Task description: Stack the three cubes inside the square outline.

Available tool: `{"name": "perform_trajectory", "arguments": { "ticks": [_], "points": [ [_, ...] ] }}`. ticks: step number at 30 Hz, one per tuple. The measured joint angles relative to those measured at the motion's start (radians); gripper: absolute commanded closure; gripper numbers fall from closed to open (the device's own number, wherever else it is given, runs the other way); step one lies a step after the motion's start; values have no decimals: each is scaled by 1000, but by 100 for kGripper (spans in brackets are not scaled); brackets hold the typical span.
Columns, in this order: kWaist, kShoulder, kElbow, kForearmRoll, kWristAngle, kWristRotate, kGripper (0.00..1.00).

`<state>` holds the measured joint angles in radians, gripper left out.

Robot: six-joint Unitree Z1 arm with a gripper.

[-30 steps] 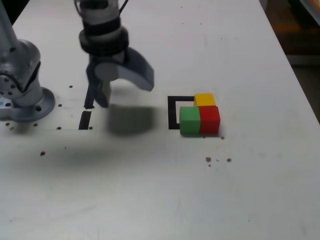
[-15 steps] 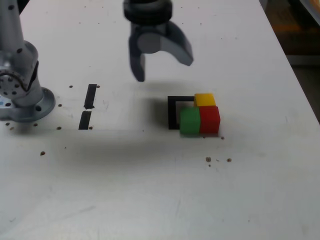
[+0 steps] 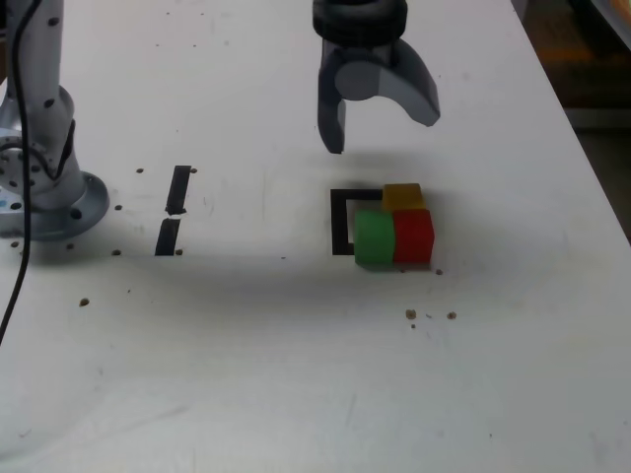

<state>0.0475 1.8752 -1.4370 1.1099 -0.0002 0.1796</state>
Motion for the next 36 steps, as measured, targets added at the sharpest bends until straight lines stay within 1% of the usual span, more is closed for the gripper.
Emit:
{"name": "perform_trajectory", "arguments": {
  "ticks": [8,18,36],
  "points": [
    [3,54,-26,-7,-11,7,2],
    [0,106,-51,-29,-39,7,3],
    [-61,181,-99,-53,-92,-1,3]
  ]
}}
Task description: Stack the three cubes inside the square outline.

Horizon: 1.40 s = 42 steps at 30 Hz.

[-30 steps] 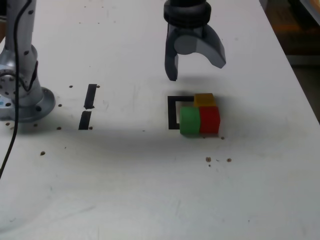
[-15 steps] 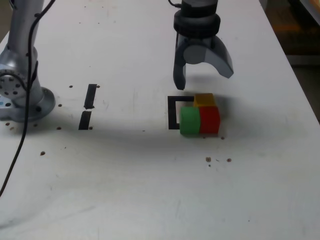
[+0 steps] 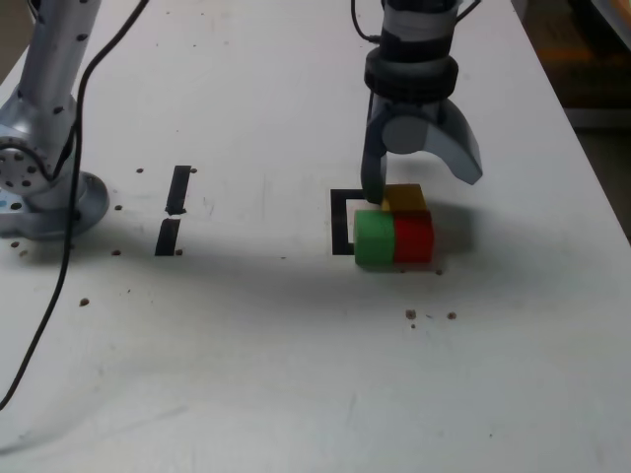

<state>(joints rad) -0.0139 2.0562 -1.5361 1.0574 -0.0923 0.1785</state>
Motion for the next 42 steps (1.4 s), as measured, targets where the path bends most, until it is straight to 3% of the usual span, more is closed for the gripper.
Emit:
{"name": "perform_trajectory", "arguments": {
  "ticks": [9,13,17,22,26,38,42],
  "points": [
    [-4,16,1,-4,-20,-2,6],
    [-4,17,9,-3,-24,-2,14],
    [-4,20,16,8,-35,-3,34],
    [-4,21,18,0,-44,-14,68],
    [-4,21,19,-19,-47,-16,82],
    [-4,17,35,-26,-58,-26,95],
    [-3,10,36,-23,-40,-36,95]
  ]
}}
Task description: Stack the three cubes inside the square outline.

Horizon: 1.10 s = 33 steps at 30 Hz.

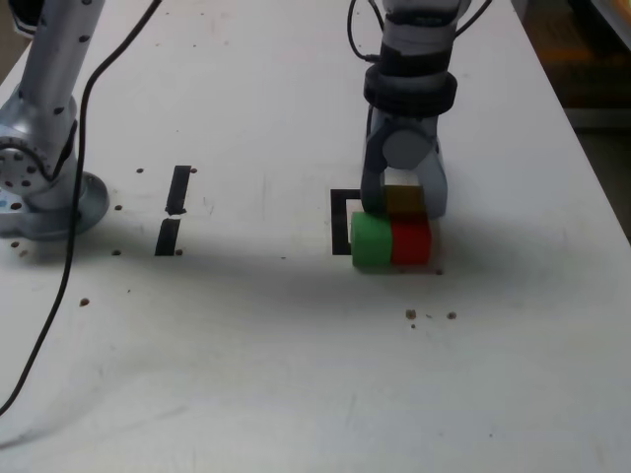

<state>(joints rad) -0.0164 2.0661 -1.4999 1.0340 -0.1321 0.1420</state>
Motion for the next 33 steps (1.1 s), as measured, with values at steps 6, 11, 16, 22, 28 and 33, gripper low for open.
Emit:
{"name": "perform_trajectory", "arguments": {
  "ticks": [6,11,16,22,28,33],
  "points": [
    [32,-40,-26,52,53,-13,95],
    [86,-68,-57,104,72,-10,95],
    [148,-67,-86,123,80,22,94],
    [245,-31,-111,117,74,90,94],
    [307,-11,-100,108,68,142,90],
    [331,-7,-69,98,66,157,74]
  ]
}}
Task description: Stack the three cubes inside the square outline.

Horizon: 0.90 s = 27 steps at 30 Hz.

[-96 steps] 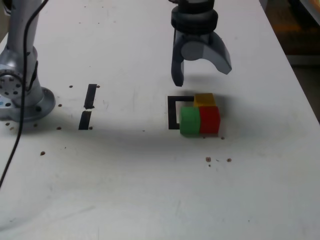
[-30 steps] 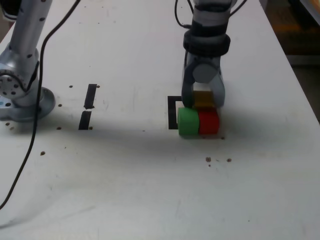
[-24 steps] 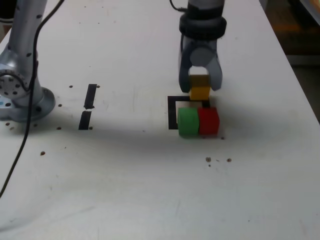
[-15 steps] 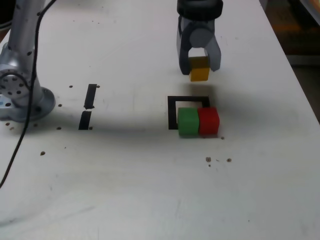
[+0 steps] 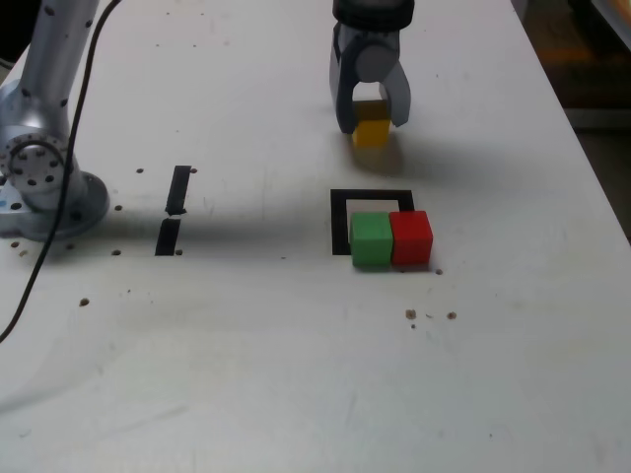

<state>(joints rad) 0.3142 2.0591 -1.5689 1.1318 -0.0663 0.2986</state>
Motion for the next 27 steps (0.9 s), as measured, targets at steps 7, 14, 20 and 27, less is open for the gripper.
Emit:
{"name": "perform_trajectory", "arguments": {
  "ticks": [7,14,20,27],
  "points": [
    [-1,7,48,-10,-43,2,33],
    [-10,-2,57,-13,-46,6,10],
    [-52,-65,74,-15,-37,-60,8],
    [-133,-118,81,-15,-33,-161,8]
  ]
}}
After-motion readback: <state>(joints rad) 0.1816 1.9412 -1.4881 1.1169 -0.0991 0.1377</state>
